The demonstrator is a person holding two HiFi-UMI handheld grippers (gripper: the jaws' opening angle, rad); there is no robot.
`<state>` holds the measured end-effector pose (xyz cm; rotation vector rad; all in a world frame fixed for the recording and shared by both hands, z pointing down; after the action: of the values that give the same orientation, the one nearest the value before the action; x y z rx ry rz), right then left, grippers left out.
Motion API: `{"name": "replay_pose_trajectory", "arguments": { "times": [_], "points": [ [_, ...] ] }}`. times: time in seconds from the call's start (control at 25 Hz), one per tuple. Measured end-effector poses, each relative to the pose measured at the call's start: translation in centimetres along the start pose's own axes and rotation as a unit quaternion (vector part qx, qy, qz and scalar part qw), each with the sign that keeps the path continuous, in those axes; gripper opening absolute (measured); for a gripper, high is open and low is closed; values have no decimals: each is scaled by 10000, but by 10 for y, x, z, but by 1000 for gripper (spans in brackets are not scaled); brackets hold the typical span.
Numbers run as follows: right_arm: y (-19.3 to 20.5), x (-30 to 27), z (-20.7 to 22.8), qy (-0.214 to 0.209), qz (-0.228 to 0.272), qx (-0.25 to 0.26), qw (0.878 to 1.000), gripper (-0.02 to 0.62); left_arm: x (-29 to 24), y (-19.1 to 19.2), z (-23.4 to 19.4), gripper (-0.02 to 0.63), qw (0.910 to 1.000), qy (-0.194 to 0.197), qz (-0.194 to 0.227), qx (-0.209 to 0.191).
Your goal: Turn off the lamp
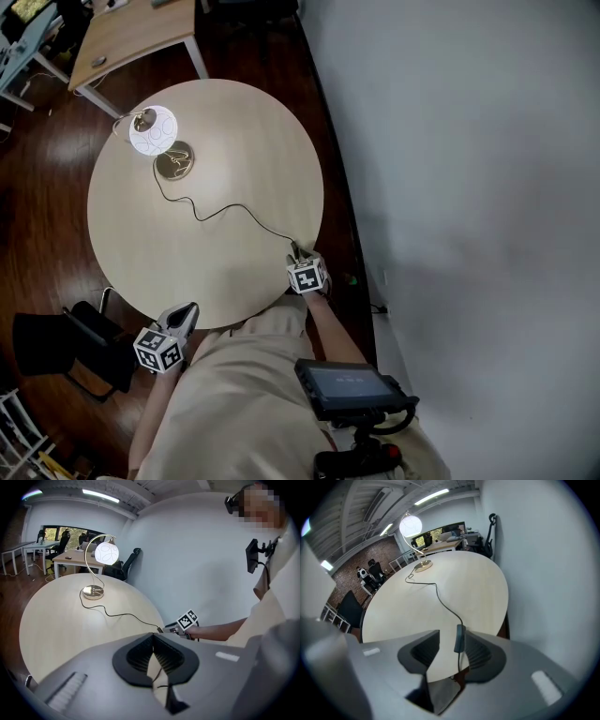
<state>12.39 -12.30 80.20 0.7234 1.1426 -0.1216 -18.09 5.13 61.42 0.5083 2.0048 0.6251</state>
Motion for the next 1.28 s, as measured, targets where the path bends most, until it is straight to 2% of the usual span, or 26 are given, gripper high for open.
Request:
{"name": "replay_pose_trajectory", "arguments": {
  "times": [0.32,0.52,0.76,0.84,1.04,1.28],
  "points": [
    [15,-30,12,18,-169,-182,9997,158,7,1,-3,-8,9993,-349,-5,164],
    [18,-42,20,-58,-96,-253,9996,158,1,0,3,-8,9992,-389,-133,-34],
    [16,-53,20,-191,-35,-501,9986,158,0,-1,0,-8,9989,-419,-94,186],
    [15,-55,21,-152,-63,-521,9985,158,-1,-2,0,-8,9989,-422,-103,182],
    [17,-54,21,53,-141,-547,9984,112,-2,-3,2,-8,9989,-413,-133,170],
    [12,-58,15,165,-328,-383,9986,109,1,-4,1,-8,9987,-457,-210,-17]
  ]
}}
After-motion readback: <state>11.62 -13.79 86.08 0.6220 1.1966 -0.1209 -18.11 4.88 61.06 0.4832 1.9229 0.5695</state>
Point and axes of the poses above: the fingertips, and each gripper's own axes: x backward along the fingers, z to its right, y out of its underside, the point moved 7 cm from there along x, backward along the fingers, and after that the axes turned 3 degrees about -y, right-handed, at the moved point
